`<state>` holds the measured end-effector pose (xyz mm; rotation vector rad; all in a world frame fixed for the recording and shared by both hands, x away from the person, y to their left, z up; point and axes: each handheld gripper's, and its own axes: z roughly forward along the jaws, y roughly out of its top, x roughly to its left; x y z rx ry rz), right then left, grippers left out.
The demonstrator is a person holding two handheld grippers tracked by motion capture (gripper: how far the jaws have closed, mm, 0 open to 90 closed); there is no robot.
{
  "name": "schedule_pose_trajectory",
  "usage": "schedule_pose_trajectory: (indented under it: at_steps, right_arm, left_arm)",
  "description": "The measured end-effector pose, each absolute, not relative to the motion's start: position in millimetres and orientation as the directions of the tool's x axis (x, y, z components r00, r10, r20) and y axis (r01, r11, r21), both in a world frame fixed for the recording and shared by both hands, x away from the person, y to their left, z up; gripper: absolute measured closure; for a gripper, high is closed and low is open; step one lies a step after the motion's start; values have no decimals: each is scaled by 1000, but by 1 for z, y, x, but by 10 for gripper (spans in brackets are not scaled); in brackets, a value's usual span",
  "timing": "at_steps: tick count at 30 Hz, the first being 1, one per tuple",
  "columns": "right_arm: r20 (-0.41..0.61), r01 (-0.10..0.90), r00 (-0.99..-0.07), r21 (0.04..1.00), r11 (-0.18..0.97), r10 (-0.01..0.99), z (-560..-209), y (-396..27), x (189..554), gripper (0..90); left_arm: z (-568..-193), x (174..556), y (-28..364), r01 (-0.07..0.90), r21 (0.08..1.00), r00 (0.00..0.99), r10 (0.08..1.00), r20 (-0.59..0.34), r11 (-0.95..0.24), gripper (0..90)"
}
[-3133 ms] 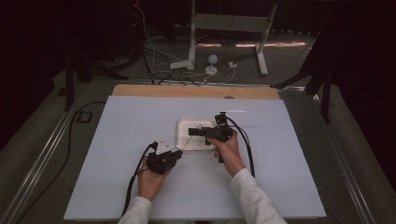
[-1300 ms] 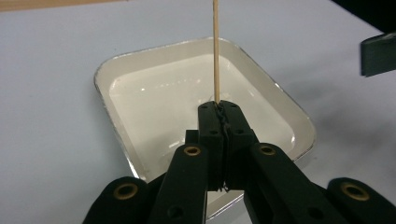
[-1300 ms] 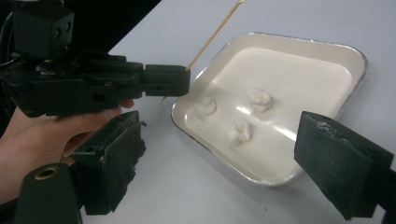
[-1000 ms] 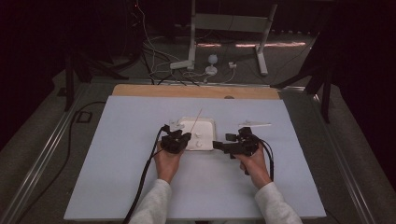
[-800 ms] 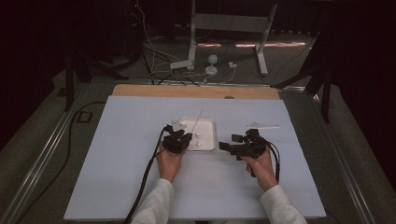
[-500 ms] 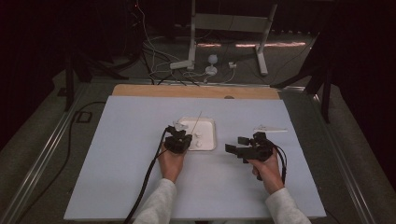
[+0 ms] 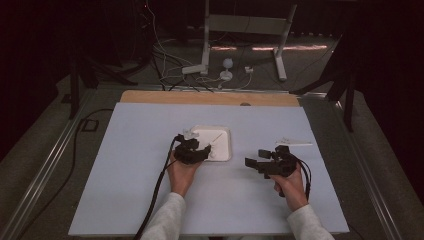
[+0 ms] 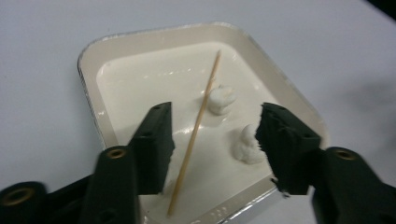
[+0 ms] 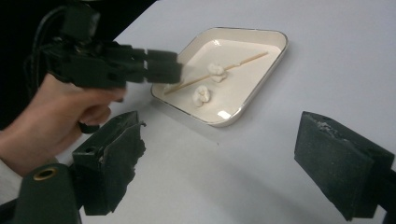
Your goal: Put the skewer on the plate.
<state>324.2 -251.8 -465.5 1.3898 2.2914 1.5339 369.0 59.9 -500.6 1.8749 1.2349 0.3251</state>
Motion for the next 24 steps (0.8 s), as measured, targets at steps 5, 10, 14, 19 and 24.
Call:
schedule_pose_trajectory:
  at_steps: [5, 10, 14, 19, 24]
  right_arm:
    - [384, 625, -599, 773, 111, 703, -465, -257, 319, 131]
    - [360, 606, -608, 786, 121, 708, -462, -261, 314, 108]
    - [336, 591, -614, 796, 133, 714, -462, -266, 309, 92]
    - [306, 572, -615, 808, 143, 727, -463, -274, 301, 84]
    - [280, 551, -613, 822, 146, 738, -466, -282, 293, 78]
  left_arm:
    - [-487, 363, 72, 602, 783, 511, 829, -228, -156, 286]
    - [-472, 353, 89, 559, 818, 543, 806, -236, -137, 186]
    - [-460, 342, 108, 531, 842, 556, 788, -263, -94, 159]
    - [-451, 324, 136, 498, 864, 572, 777, -264, -73, 125]
    - [-452, 304, 166, 474, 876, 573, 787, -229, -90, 99]
